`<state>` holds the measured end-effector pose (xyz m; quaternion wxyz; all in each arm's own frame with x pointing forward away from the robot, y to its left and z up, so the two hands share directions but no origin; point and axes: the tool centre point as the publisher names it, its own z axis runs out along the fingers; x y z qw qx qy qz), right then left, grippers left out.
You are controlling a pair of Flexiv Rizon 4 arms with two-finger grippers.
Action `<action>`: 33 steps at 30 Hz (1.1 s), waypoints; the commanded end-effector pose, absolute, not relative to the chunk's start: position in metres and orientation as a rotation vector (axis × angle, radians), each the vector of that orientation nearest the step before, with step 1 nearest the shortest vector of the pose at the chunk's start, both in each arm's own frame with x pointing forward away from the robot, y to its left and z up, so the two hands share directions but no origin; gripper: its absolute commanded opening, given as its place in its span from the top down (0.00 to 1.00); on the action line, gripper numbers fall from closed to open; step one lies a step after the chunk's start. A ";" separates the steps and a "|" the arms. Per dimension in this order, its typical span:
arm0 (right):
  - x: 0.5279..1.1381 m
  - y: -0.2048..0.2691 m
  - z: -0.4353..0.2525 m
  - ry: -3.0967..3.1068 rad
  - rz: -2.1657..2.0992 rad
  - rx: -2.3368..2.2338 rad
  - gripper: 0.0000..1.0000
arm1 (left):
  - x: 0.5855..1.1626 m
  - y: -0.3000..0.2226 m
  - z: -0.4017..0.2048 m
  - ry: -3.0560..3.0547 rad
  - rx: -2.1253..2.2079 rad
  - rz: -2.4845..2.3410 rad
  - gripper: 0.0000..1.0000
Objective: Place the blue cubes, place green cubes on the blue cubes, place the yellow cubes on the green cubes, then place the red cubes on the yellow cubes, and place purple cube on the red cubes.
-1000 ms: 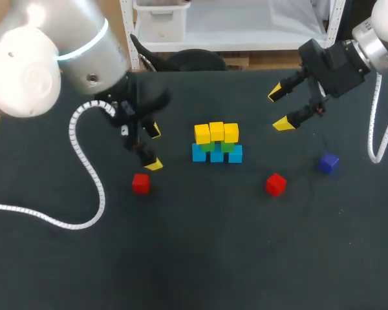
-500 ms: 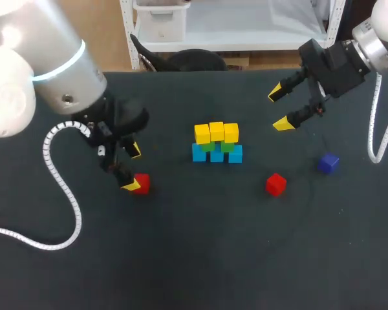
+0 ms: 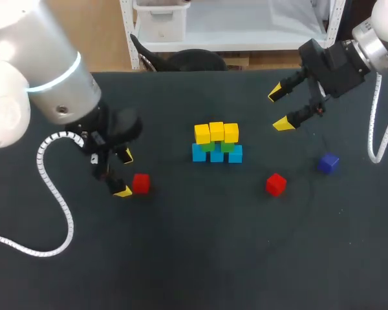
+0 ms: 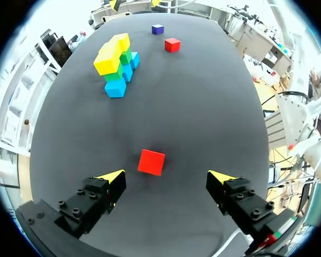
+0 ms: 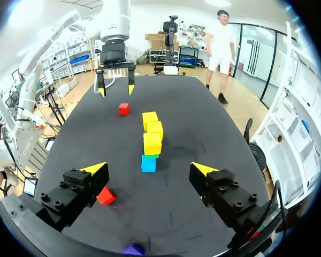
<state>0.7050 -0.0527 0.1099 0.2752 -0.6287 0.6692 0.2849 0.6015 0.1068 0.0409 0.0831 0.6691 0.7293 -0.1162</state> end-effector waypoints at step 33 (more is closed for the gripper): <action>0.705 -0.053 0.110 1.797 0.766 -1.689 0.00 | 0.599 0.092 0.017 2.176 2.195 -0.408 0.00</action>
